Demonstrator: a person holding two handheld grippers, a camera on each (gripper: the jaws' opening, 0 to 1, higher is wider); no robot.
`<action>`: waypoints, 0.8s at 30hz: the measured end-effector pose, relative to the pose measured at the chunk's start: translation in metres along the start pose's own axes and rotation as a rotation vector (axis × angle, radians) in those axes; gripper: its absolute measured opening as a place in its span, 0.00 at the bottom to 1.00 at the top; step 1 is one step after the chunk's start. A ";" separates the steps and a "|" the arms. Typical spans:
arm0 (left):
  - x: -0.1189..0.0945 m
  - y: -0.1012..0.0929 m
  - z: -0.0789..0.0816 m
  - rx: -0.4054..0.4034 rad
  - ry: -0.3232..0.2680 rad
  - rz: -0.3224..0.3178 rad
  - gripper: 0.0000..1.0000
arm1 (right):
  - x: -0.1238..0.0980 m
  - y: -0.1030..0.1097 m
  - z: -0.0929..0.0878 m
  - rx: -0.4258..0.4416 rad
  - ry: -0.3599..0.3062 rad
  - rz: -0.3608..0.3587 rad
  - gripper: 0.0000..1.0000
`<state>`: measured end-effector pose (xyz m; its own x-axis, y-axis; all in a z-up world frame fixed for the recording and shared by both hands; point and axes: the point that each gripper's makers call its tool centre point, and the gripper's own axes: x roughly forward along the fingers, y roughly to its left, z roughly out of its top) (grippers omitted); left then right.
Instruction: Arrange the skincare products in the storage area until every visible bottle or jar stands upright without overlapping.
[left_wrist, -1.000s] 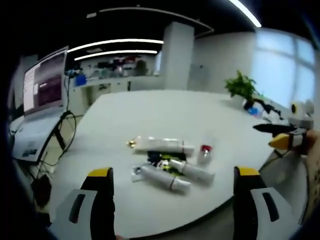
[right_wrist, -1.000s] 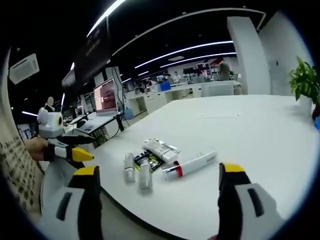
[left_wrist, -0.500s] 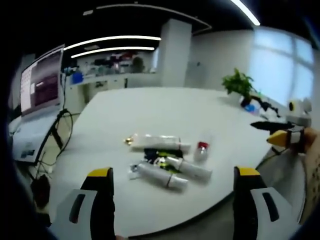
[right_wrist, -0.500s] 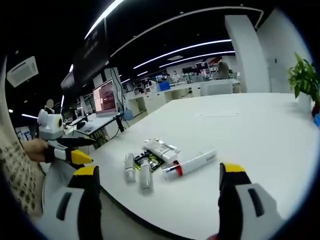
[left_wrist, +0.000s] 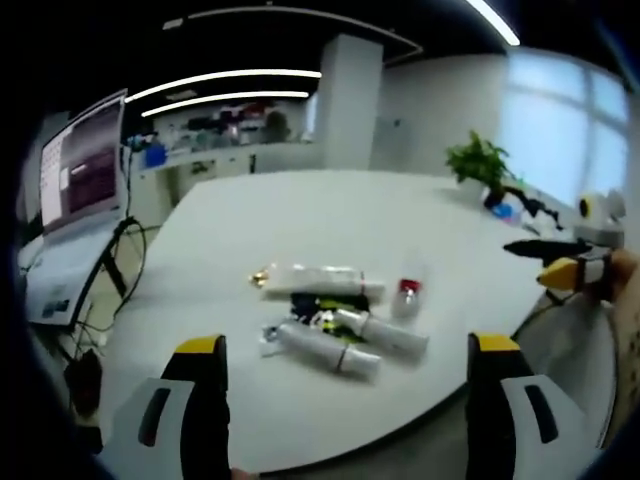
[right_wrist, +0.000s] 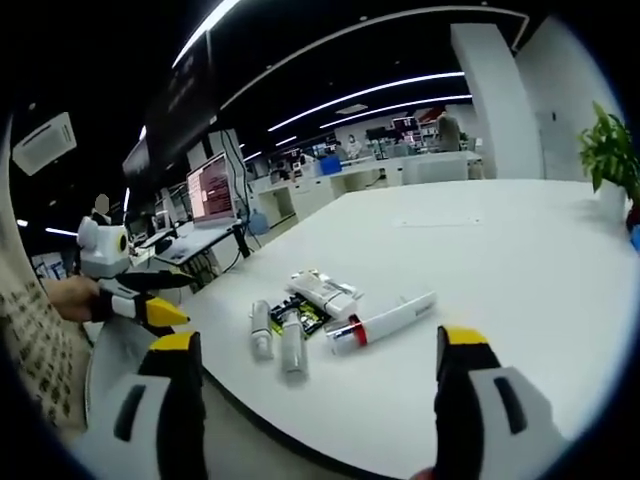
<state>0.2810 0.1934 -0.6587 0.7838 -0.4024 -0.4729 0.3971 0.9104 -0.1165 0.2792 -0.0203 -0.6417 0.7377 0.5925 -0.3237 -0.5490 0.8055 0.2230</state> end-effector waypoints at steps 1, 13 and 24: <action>0.000 -0.001 0.000 0.001 0.004 -0.002 0.97 | -0.001 0.000 0.002 -0.010 -0.007 0.001 0.95; -0.002 -0.004 0.003 -0.008 0.001 -0.007 0.97 | 0.008 -0.033 0.000 -0.172 0.104 -0.016 0.89; -0.003 -0.002 0.005 -0.018 -0.016 -0.008 0.97 | 0.036 -0.059 0.011 -0.415 0.228 0.042 0.84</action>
<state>0.2799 0.1920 -0.6523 0.7884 -0.4109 -0.4577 0.3946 0.9087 -0.1360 0.3425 -0.0465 -0.6565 0.6320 0.5685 -0.5267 -0.7212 0.6802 -0.1313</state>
